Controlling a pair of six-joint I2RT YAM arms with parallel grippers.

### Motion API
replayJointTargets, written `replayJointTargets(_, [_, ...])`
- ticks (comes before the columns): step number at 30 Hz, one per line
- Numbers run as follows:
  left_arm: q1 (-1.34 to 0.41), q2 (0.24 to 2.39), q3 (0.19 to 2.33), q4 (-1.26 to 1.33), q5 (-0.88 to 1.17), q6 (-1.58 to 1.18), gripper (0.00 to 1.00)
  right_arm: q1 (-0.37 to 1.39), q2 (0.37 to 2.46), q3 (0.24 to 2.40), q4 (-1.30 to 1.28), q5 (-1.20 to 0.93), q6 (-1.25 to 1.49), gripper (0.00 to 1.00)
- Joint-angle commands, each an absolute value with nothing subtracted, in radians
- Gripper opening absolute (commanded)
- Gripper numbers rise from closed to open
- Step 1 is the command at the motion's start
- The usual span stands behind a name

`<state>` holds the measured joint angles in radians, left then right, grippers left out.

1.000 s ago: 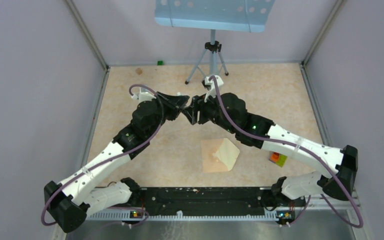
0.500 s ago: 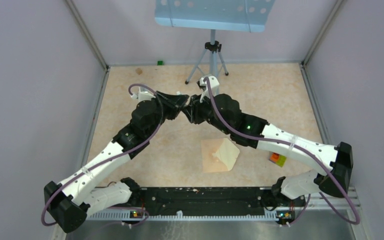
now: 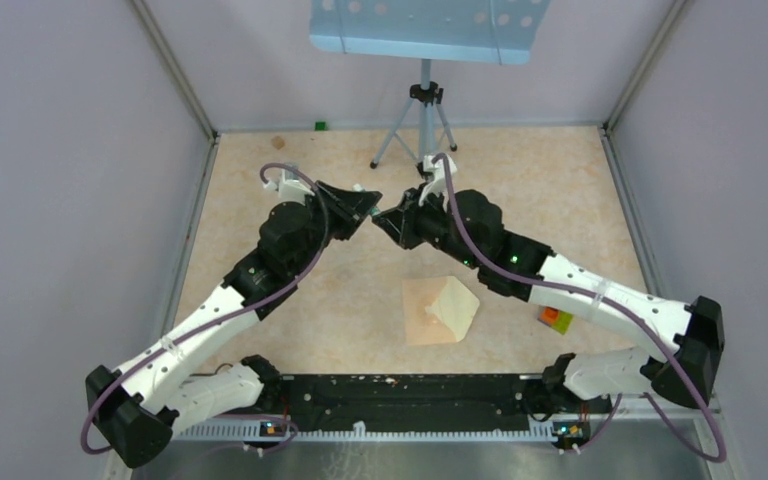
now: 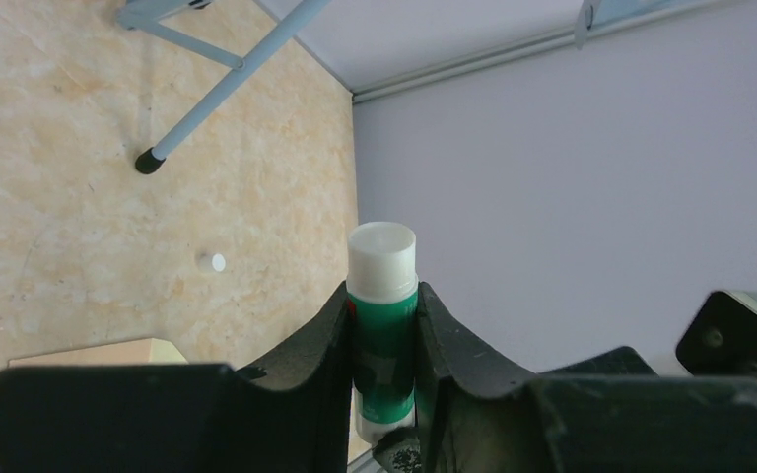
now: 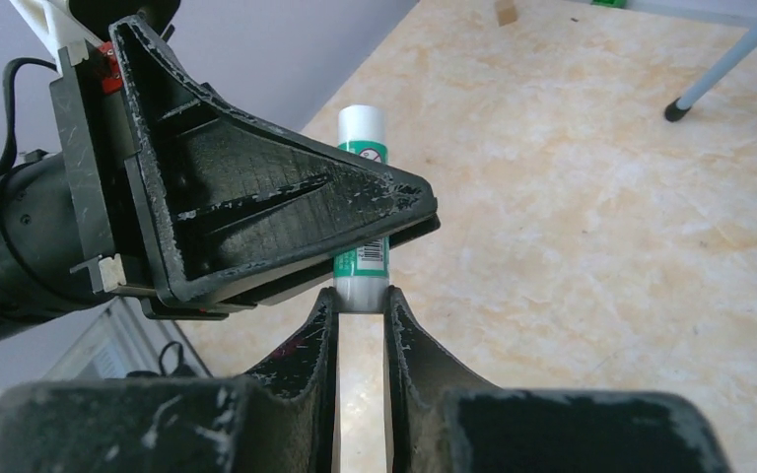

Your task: Place the letter into the envelope and seal it

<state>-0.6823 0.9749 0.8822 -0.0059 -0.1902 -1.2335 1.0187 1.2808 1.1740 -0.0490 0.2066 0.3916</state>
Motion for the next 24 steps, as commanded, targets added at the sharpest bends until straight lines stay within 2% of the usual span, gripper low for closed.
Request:
replayJointTargets(1, [-0.684,0.938,0.924,0.059,-0.135,-1.144,0.0,0.919,1.183,1.1,0.057,0.125,0.46,0.0])
replayJointTargets(13, [-0.684,0.963,0.923,0.161,-0.03,-0.956,0.0,0.87,1.169,1.075,0.152,-0.187,0.574,0.0])
replayJointTargets(18, [-0.685,0.943,0.898,0.24,0.075,-0.86,0.0,0.781,1.163,1.024,0.292,-0.392,0.72,0.0])
replayJointTargets(24, [-0.684,0.903,0.837,0.354,0.175,-0.823,0.0,0.711,1.158,0.957,0.466,-0.541,0.869,0.0])
